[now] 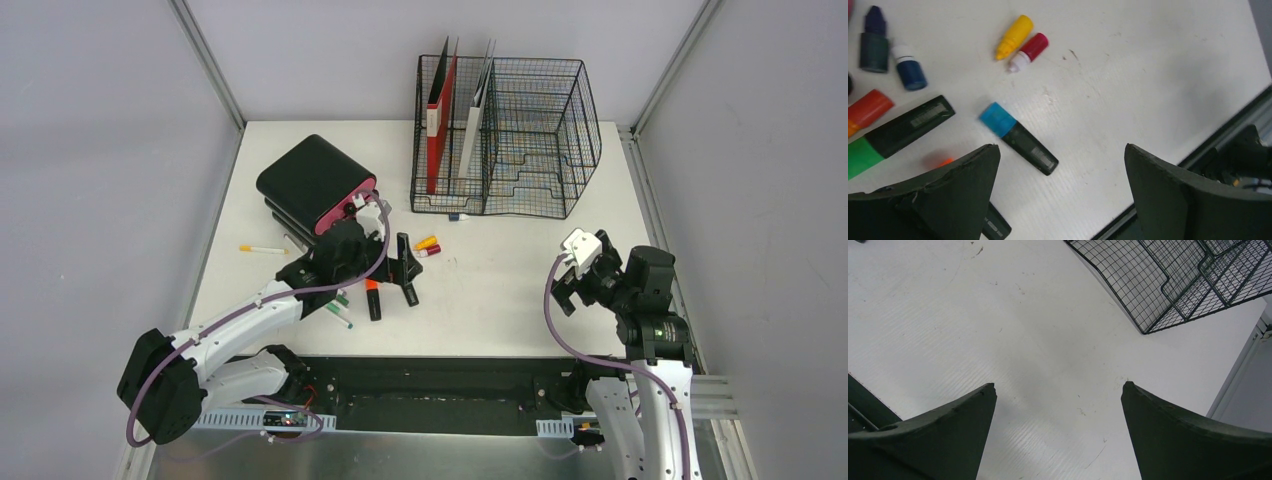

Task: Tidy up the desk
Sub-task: Open the drawer in the storage box.

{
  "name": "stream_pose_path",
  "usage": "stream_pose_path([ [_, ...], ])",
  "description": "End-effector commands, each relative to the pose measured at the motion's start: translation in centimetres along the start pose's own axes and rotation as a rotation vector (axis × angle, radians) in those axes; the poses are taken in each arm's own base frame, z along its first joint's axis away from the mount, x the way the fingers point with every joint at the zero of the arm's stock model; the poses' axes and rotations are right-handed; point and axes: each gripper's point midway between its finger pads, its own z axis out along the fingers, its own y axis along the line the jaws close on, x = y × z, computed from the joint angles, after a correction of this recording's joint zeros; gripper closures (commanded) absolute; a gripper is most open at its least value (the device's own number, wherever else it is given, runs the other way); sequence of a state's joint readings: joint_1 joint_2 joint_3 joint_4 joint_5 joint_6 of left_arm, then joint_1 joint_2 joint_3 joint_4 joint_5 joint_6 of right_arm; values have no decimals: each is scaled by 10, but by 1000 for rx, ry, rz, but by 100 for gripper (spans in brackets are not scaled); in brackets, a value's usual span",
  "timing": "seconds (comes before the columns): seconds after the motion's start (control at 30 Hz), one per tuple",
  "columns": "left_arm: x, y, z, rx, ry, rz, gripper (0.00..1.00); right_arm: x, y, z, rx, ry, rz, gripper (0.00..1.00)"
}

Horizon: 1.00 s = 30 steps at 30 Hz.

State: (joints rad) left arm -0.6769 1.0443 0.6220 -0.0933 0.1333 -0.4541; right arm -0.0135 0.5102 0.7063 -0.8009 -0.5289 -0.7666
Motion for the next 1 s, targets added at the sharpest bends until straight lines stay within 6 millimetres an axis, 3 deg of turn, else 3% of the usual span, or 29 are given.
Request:
stream_pose_path([
  [0.0, -29, 31, -10, -221, -115, -52, 1, -3, -1, 1, -6, -14, -12, 1],
  [0.2, -54, 62, -23, -464, -190, -114, 1, -2, 0, 2, -11, -12, -10, 1],
  [0.4, -94, 83, -36, -687, -273, -96, 14, -2, -1, 2, -12, -9, -8, 1],
  [0.53, -110, 92, -42, -813, -290, -111, 15, -2, -1, 2, -12, -8, -8, 1],
  [0.63, -116, 98, -45, -897, -287, -125, 20, -1, 0, 2, -15, -8, -7, 1],
  [0.77, -124, 102, -42, -932, -286, -121, 42, -2, 0, 2, -15, -9, -9, 1],
  [0.97, -124, 115, -37, -1003, -271, -123, 44, -1, 0, 2, -14, -8, -8, 1],
])
